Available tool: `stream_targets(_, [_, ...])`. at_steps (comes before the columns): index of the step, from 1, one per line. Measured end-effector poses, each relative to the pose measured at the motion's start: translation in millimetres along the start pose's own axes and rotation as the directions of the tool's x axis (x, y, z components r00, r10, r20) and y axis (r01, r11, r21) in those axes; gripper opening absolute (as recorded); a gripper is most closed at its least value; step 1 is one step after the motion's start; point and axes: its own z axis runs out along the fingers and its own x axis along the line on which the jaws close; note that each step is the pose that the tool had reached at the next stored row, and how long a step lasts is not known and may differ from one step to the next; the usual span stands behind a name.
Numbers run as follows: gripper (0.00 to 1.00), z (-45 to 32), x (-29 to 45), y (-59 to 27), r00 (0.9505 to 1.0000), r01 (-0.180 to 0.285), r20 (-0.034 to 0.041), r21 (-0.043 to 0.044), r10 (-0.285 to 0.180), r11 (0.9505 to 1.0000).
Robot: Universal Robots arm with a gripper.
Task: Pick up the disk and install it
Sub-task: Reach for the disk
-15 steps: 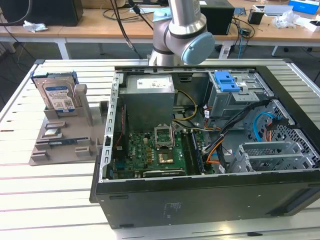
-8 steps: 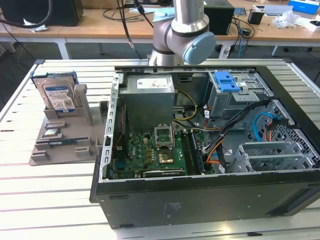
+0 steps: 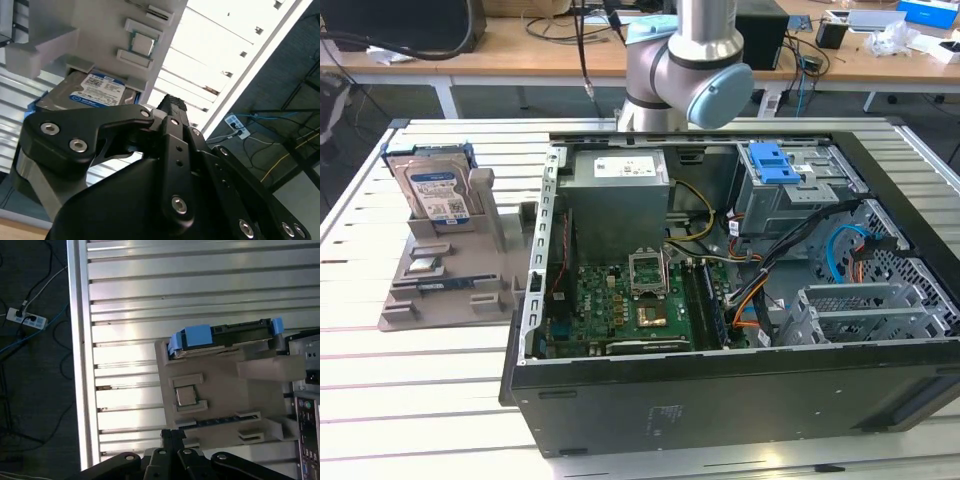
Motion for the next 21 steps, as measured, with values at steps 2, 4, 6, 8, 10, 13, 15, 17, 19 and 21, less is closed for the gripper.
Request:
stream_targets(2, [0.11, 1.4, -9.5, 5.1, 1.0000, 0.000, -0.0016, 0.0010, 0.000, 1.0000])
stream_targets(4, [0.11, 2.9, -19.6, 10.6, 1.0000, 0.000, -0.0038, 0.0023, 0.000, 1.0000])
stream_targets(6, [0.11, 3.9, -27.9, 15.3, 1.0000, 0.000, -0.0058, 0.0030, 0.000, 1.0000])
stream_targets(8, [0.11, 5.8, -37.0, 21.5, 1.0000, -0.001, -0.0080, 0.0044, 0.001, 1.0000])
stream_targets(10, [0.11, 7.5, -43.5, 26.4, 1.0000, 0.000, -0.0095, 0.0064, 0.000, 1.0000])
stream_targets(13, [0.11, 8.1, -46.5, 28.2, 1.0000, 0.000, -0.0098, 0.0068, 0.001, 1.0000])
stream_targets(15, [0.11, 8.0, -46.5, 28.2, 1.0000, 0.000, -0.0099, 0.0069, 0.001, 1.0000])
stream_targets(17, [0.11, 8.1, -46.7, 28.2, 1.0000, 0.000, -0.0098, 0.0068, 0.001, 1.0000])
stream_targets(19, [0.11, 8.1, -46.8, 28.2, 1.0000, 0.000, -0.0099, 0.0068, 0.000, 1.0000])
stream_targets(21, [0.11, 8.1, -46.9, 28.2, 1.0000, 0.000, -0.0098, 0.0068, 0.000, 1.0000])
